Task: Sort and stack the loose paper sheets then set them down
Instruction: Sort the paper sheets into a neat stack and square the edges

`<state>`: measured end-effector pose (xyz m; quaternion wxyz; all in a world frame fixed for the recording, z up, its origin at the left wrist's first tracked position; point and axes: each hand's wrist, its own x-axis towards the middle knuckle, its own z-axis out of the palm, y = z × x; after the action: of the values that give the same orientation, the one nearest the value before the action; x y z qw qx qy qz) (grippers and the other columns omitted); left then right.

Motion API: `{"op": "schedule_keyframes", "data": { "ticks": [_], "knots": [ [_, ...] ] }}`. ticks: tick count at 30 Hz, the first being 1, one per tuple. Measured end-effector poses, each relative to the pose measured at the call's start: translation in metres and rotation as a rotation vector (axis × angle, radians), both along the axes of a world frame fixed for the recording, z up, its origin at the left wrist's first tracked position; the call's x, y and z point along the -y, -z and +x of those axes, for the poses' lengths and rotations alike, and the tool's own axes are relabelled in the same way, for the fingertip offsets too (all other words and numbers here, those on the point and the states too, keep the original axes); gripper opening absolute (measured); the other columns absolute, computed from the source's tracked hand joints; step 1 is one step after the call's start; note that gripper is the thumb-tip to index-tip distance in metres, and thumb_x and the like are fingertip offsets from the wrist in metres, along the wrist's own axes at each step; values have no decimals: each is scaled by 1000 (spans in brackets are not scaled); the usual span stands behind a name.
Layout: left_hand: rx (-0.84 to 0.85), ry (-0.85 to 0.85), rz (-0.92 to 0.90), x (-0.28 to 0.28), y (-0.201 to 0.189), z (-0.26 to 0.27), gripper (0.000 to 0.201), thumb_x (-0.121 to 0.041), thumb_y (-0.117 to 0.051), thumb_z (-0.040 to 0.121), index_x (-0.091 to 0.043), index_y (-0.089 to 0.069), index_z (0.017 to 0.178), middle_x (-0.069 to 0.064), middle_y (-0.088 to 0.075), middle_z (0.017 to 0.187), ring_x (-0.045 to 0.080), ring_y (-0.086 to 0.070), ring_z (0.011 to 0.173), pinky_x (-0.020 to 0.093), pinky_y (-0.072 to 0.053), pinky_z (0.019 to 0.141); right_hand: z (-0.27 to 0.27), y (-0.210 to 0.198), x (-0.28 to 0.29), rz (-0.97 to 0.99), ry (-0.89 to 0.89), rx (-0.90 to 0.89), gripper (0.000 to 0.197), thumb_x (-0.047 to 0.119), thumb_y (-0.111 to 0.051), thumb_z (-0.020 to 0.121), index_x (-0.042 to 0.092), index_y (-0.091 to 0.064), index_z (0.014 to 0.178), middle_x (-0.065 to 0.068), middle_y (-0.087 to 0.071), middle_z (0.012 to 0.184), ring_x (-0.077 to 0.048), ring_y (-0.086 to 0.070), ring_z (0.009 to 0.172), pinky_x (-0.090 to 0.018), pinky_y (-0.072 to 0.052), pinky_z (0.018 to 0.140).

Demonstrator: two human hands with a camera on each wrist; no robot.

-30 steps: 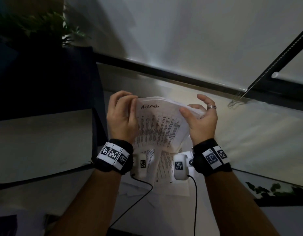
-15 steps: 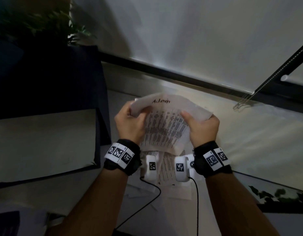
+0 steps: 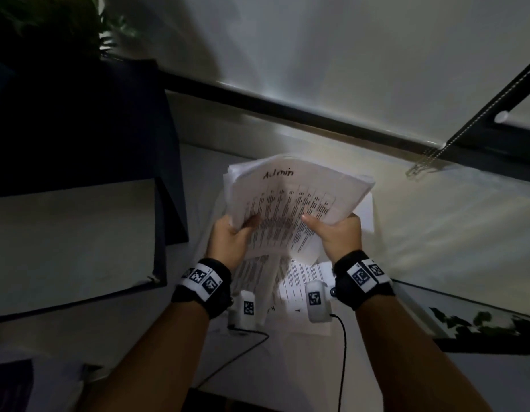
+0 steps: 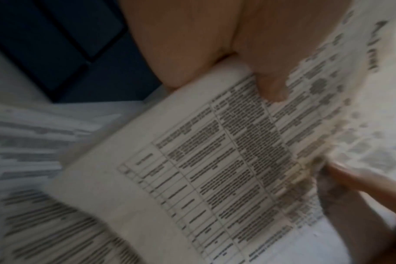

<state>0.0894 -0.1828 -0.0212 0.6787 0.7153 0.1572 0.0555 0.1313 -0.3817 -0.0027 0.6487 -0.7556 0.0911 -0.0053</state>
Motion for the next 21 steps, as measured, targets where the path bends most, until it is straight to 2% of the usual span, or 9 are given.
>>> {"op": "schedule_keyframes", "data": {
  "ticks": [2,4,6,8,10,13,16,19,21],
  "knots": [
    [122,-22,212,-1,4,-1,14,-5,-62,91,-15,-71,95,-1,-73,86,16,-70,82,36,-59,73,6,9,1,-20,59,22,31,6,-80,80,10,-69,109,1,-74,99,-13,-72,91,-18,-59,74],
    [259,-69,489,-5,3,-4,28,6,-54,83,-19,-67,88,2,-67,71,20,-64,64,30,-53,61,9,19,4,-21,143,5,38,1,-70,85,12,-59,120,-2,-69,112,-15,-67,99,-22,-57,82],
    [235,-114,658,-11,1,-5,34,4,-51,81,-20,-68,97,7,-68,69,25,-63,61,29,-52,59,8,38,6,-118,197,-111,44,0,-63,89,15,-53,129,-2,-64,124,-17,-62,103,-28,-52,89],
    [114,-147,573,-16,10,-4,23,-3,-52,87,-17,-68,98,11,-68,74,32,-66,66,32,-53,60,-2,64,-1,-316,155,-333,42,6,-60,91,14,-52,132,-1,-62,127,-19,-60,104,-28,-49,90],
    [-63,-193,433,-18,23,-5,12,-17,-53,95,-16,-65,94,6,-66,74,31,-67,71,31,-53,63,-14,89,-14,-478,29,-479,39,13,-61,93,11,-56,131,-6,-63,128,-26,-62,111,-31,-50,93],
    [-291,-209,234,-32,53,-16,21,-22,-51,98,-10,-67,104,1,-66,84,27,-68,85,27,-50,74,-23,115,-29,-623,-65,-495,41,9,-62,93,8,-57,134,-11,-60,136,-30,-60,121,-33,-48,101],
    [-389,-155,266,-51,75,-33,31,-23,-54,98,0,-66,115,10,-68,94,28,-68,90,28,-50,77,-16,120,-33,-698,-28,-450,43,17,-63,94,5,-55,135,-14,-57,139,-33,-56,124,-40,-47,105],
    [-400,-178,250,-62,78,-43,26,-19,-53,99,1,-66,108,12,-65,91,24,-62,76,23,-47,67,-6,115,-45,-854,-23,-439,64,41,-65,90,7,-47,140,-14,-45,146,-34,-42,133,-47,-40,107],
    [-411,-228,187,-65,76,-47,26,-18,-51,101,2,-61,115,15,-63,101,23,-58,81,25,-44,70,2,110,-55,-936,-32,-505,89,58,-64,84,10,-31,151,-12,-25,159,-35,-23,145,-53,-28,115]
  ]
}}
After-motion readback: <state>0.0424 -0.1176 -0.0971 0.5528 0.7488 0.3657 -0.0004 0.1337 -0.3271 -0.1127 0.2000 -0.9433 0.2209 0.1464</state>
